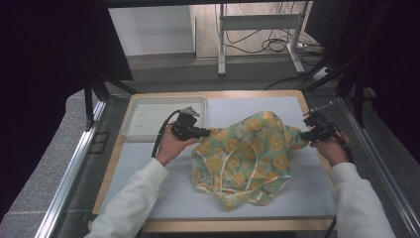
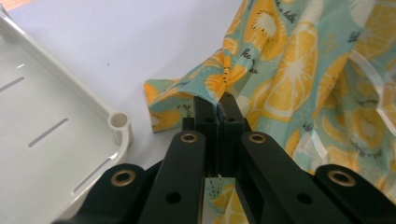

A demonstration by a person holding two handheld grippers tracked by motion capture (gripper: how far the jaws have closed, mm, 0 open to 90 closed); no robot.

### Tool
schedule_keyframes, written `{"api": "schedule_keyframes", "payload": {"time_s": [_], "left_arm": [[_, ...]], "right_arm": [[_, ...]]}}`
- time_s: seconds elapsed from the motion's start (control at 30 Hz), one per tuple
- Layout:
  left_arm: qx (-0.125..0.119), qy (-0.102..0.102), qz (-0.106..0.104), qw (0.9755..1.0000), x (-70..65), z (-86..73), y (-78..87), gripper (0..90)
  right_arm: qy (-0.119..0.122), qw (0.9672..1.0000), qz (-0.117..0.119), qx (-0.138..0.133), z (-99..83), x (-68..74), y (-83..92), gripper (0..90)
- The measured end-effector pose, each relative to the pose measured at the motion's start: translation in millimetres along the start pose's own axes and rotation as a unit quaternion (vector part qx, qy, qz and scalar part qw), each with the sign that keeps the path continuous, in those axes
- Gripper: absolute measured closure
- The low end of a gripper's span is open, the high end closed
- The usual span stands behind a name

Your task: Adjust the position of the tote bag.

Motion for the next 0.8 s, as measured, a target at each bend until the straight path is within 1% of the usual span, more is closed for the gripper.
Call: {"api": "schedule_keyframes", "payload": {"time_s": [0.03, 0.1, 0.13, 0.2, 0.3, 0.4, 0.5, 0.57, 0.67, 0.7, 0.8], "left_arm": [[-0.002, 0.001, -0.002, 1.0000, -1.3, -1.0, 1.2, 89.7], [-0.002, -0.004, -0.004, 1.0000, -2.8, -3.2, 4.8, 89.7], [-0.005, -0.002, -0.006, 1.0000, -4.1, -4.5, 6.1, 89.7], [-0.010, 0.000, -0.012, 0.9999, -7.9, -9.3, 9.8, 89.7], [-0.013, -0.001, -0.015, 0.9998, -9.8, -13.0, 11.6, 89.7], [-0.018, 0.004, -0.021, 0.9996, -13.8, -17.8, 13.4, 89.7], [-0.019, 0.005, -0.025, 0.9995, -16.9, -21.5, 15.0, 89.6], [-0.020, 0.006, -0.028, 0.9994, -18.2, -23.3, 16.0, 89.7], [-0.023, 0.006, -0.031, 0.9992, -20.2, -25.5, 17.5, 89.6], [-0.026, 0.010, -0.034, 0.9991, -21.6, -27.1, 18.0, 89.6], [-0.025, 0.010, -0.035, 0.9990, -23.1, -28.3, 18.4, 89.6]], "right_arm": [[-0.002, 1.0000, -0.001, -0.001, 3.3, -0.6, -0.6, 88.8], [-0.001, 1.0000, -0.001, 0.000, 5.2, -1.2, -0.6, 88.7], [-0.004, 1.0000, 0.000, -0.004, 9.1, -2.0, -0.7, 88.8], [-0.001, 1.0000, -0.003, -0.003, 13.0, -1.9, -1.8, 88.8], [-0.002, 1.0000, -0.003, -0.005, 16.8, -1.3, -3.0, 88.8], [-0.003, 1.0000, -0.003, -0.007, 22.2, -1.3, -5.0, 88.8], [-0.007, 0.9999, 0.000, -0.011, 26.6, -2.1, -7.0, 88.8], [-0.008, 0.9999, -0.001, -0.008, 28.4, -2.9, -9.4, 88.8], [-0.010, 0.9999, 0.004, -0.006, 31.0, -5.0, -12.5, 88.8], [-0.012, 0.9999, 0.008, -0.005, 33.4, -6.1, -13.9, 88.9], [-0.012, 0.9999, 0.009, -0.005, 36.1, -6.5, -15.1, 88.9]]}}
Point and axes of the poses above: each handheld gripper's, and its own axes: y roughly backward along the jaws, z roughly out of its top, x roughly to its left, the point moved 1 cm from there along -y, roughly forward along the jaws, and after that the axes turned 3 degrees about x, right-handed, at the moved point
